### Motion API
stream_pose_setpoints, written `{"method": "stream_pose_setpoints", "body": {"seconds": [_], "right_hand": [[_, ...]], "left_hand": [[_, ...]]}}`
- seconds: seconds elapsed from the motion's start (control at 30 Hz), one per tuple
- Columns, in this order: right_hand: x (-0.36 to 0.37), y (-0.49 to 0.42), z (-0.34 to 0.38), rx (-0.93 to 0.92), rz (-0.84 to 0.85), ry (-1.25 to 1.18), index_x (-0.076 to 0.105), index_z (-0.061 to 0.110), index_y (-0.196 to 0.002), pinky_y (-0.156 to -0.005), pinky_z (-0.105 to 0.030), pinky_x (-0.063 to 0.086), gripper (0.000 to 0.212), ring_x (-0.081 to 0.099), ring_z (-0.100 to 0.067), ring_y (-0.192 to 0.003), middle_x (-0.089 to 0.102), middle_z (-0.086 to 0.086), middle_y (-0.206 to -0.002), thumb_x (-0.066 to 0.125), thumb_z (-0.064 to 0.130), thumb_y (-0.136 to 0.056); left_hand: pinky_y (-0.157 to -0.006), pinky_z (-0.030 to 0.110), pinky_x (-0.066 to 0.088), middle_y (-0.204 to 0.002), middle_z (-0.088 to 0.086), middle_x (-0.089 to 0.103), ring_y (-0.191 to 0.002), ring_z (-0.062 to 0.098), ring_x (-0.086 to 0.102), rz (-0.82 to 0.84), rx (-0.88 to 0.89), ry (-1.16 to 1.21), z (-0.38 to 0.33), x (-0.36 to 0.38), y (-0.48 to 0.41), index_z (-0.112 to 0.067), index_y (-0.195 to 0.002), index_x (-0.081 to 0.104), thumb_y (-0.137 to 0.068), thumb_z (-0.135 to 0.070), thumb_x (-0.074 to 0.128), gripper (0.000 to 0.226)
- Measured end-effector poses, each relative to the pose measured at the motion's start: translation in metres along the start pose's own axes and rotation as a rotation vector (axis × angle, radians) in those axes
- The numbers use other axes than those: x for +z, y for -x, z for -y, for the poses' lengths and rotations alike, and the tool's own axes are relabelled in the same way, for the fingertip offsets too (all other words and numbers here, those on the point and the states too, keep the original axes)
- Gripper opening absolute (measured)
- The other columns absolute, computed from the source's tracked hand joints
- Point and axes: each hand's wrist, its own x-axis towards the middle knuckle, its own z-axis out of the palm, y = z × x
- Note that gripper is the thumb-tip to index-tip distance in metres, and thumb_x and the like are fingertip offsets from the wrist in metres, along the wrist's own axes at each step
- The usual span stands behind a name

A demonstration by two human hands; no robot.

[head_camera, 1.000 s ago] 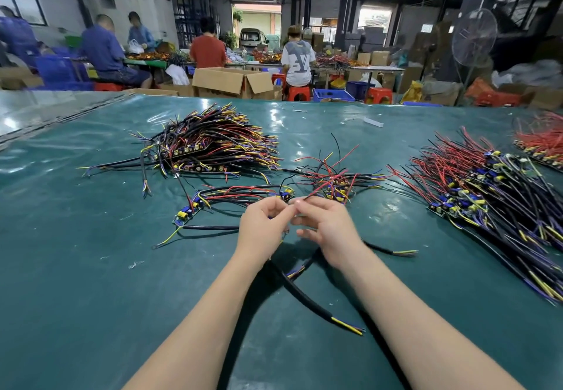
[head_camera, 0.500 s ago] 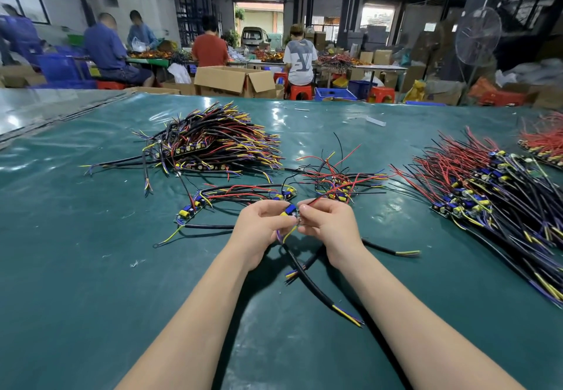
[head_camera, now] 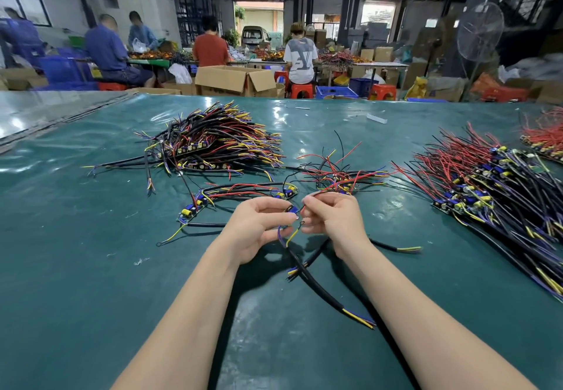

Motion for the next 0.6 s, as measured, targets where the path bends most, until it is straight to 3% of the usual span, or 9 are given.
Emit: {"method": "stream_pose_setpoints", "body": {"seconds": [0.2, 0.37, 0.5, 0.6], "right_hand": [[-0.008, -0.003, 0.002, 0.073, -0.046, -0.123, 0.057, 0.006, -0.066, -0.042, -0.018, 0.050, 0.022, 0.058, -0.005, -0.041, 0.059, 0.004, -0.044, 0.058, 0.003, -0.087], [-0.014, -0.005, -0.001, 0.194, 0.004, -0.200, 0.055, 0.007, -0.063, -0.042, -0.019, 0.051, 0.025, 0.056, -0.007, -0.036, 0.057, 0.002, -0.042, 0.057, 0.008, -0.089], [-0.014, -0.006, 0.000, 0.265, 0.084, -0.209, 0.055, 0.005, -0.068, -0.041, -0.016, 0.049, 0.023, 0.056, -0.006, -0.036, 0.058, 0.001, -0.043, 0.055, 0.011, -0.090], [-0.016, -0.008, 0.002, 0.291, 0.068, -0.291, 0.055, 0.005, -0.069, -0.040, -0.015, 0.048, 0.021, 0.057, -0.006, -0.038, 0.057, 0.001, -0.043, 0.054, 0.010, -0.090]], "left_hand": [[-0.050, 0.019, 0.051, -0.057, -0.003, 0.062, -0.053, 0.006, 0.059, 0.046, -0.032, -0.033, -0.002, -0.001, 0.002, -0.009, -0.073, 0.057, -0.078, 0.014, 0.059, 0.024], [-0.036, 0.014, 0.031, -0.055, -0.001, 0.044, -0.035, 0.005, 0.037, 0.001, -0.036, -0.214, -0.002, 0.009, 0.003, -0.008, -0.070, 0.062, -0.079, 0.009, 0.043, 0.028], [-0.033, 0.013, 0.025, -0.046, -0.009, 0.045, -0.032, 0.003, 0.030, 0.067, 0.006, -0.369, 0.001, 0.010, 0.004, -0.017, -0.062, 0.068, -0.085, -0.008, 0.059, 0.026], [-0.036, 0.013, 0.024, -0.045, -0.013, 0.042, -0.037, 0.002, 0.032, 0.121, 0.041, -0.484, 0.000, 0.005, 0.004, -0.022, -0.053, 0.069, -0.081, -0.009, 0.062, 0.032]]}}
